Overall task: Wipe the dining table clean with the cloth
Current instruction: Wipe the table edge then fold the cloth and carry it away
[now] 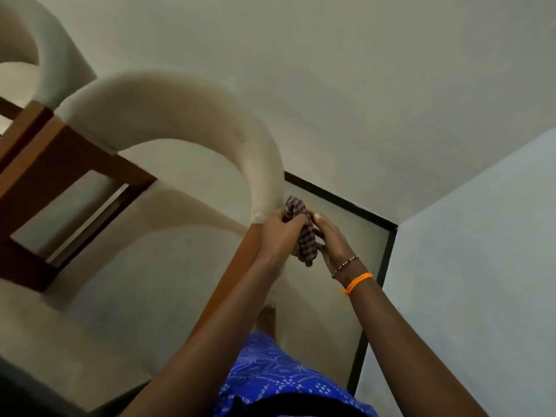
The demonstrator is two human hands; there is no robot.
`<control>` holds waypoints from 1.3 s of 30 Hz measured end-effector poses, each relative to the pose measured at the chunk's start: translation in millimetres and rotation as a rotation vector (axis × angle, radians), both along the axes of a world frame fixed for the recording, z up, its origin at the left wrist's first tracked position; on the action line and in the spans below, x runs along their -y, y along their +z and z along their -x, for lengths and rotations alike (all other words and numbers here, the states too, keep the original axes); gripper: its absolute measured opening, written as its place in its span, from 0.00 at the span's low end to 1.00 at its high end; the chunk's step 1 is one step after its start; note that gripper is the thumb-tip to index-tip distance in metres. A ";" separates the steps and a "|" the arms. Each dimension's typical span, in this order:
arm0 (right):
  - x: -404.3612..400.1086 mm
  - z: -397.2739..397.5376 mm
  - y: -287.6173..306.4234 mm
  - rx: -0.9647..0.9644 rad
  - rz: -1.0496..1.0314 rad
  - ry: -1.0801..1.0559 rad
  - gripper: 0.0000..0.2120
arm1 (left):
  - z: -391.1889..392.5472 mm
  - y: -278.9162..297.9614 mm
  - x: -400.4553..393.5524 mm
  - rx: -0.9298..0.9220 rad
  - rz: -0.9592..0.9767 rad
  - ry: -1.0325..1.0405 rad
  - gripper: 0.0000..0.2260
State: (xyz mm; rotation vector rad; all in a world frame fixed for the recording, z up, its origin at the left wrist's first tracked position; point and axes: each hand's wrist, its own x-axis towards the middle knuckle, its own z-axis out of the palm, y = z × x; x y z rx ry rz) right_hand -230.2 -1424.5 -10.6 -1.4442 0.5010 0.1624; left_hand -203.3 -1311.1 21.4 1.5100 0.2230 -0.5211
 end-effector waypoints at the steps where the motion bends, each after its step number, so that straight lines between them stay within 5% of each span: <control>1: 10.7 -16.3 -0.9 -0.035 0.020 -0.013 0.13 | -13.0 2.6 10.0 -0.025 0.024 -0.001 0.06; 5: 54.8 -83.4 -6.3 -0.133 -0.091 -0.034 0.17 | -71.0 11.8 53.0 -0.022 0.055 -0.018 0.13; 10: 97.1 -156.9 -15.5 -0.117 -0.341 -0.077 0.15 | -141.3 11.0 89.1 -0.053 0.130 0.043 0.10; 15: 131.6 -255.5 -24.4 -0.137 -0.183 -0.009 0.13 | -213.4 -2.2 123.0 -0.070 0.112 0.215 0.17; 24: 166.4 -414.1 -29.2 -0.171 -0.030 0.359 0.19 | -350.1 -14.9 149.9 -0.141 -0.030 0.561 0.12; 39: -22.3 -672.0 -21.8 -0.038 -0.035 0.796 0.25 | -559.6 -19.7 -17.0 -0.087 0.051 1.023 0.10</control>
